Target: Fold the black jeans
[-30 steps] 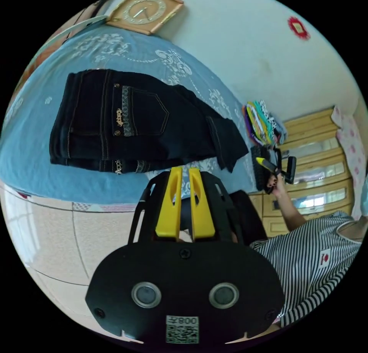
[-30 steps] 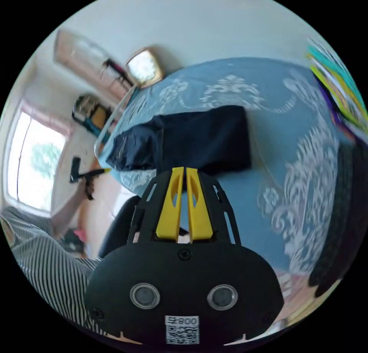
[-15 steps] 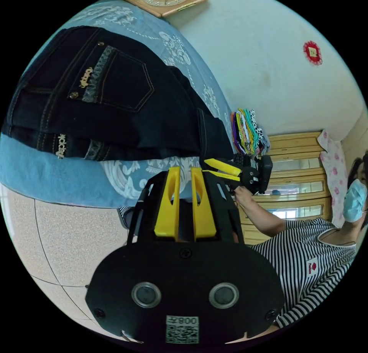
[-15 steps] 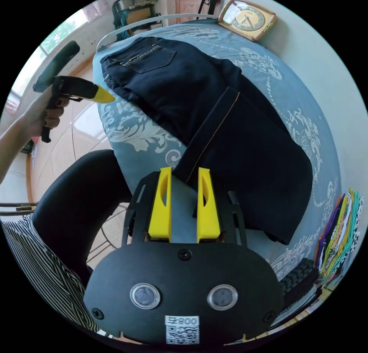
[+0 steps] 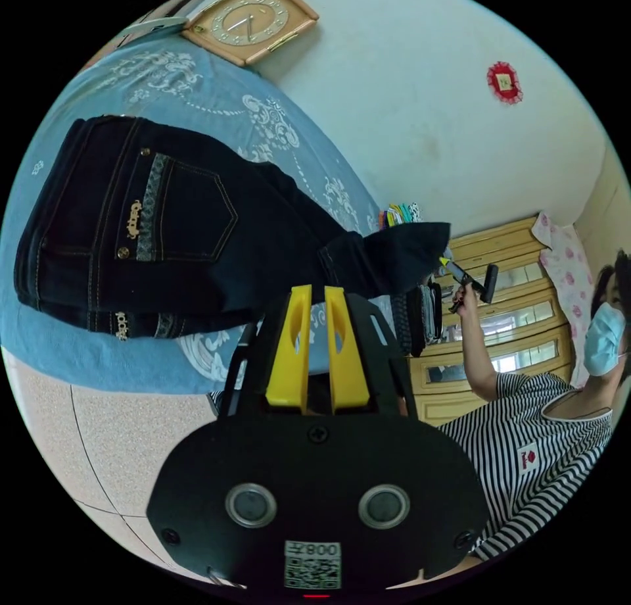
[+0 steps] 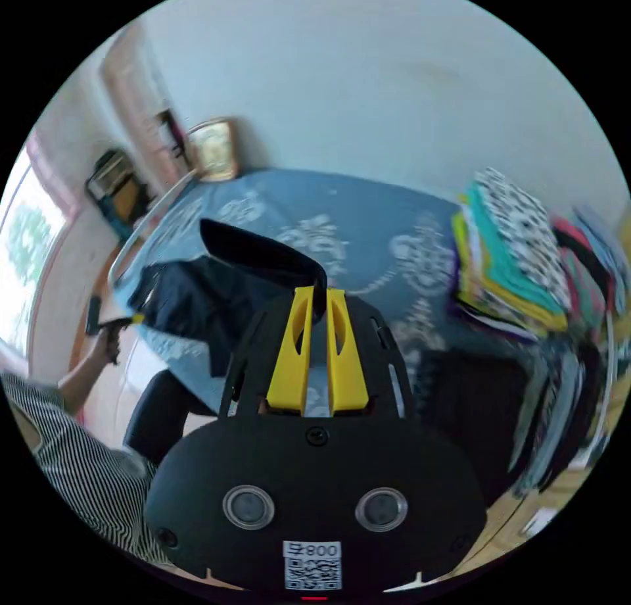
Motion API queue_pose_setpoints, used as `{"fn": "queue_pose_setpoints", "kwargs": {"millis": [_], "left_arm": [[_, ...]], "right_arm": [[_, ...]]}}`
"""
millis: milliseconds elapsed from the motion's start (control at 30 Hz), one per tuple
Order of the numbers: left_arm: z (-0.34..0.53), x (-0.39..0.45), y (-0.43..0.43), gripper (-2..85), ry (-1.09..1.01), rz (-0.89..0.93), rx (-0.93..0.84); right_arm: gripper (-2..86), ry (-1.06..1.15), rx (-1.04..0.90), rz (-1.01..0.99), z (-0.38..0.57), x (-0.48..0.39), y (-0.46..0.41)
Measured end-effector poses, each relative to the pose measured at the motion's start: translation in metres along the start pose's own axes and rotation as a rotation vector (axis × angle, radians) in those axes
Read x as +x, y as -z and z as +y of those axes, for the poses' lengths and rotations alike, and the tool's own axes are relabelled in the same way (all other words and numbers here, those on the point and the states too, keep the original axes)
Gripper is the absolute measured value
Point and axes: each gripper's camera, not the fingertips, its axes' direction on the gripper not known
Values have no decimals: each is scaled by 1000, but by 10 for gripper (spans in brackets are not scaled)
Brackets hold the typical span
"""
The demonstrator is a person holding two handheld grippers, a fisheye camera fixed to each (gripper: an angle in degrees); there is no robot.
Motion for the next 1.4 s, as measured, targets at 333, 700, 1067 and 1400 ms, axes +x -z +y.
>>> {"fn": "queue_pose_setpoints", "kwargs": {"millis": [333, 700, 1067, 1400], "left_arm": [[30, -61, 8, 48, 121, 28, 9], [72, -139, 76, 92, 402, -46, 260], [85, -195, 104, 69, 496, 61, 299], [94, -213, 132, 28, 527, 119, 327]], "right_arm": [[69, -275, -16, -15, 78, 20, -49], [85, 401, -362, -62, 76, -217, -199], [83, 489, -372, 53, 98, -227, -233], [26, 351, -362, -67, 100, -174, -231]]}}
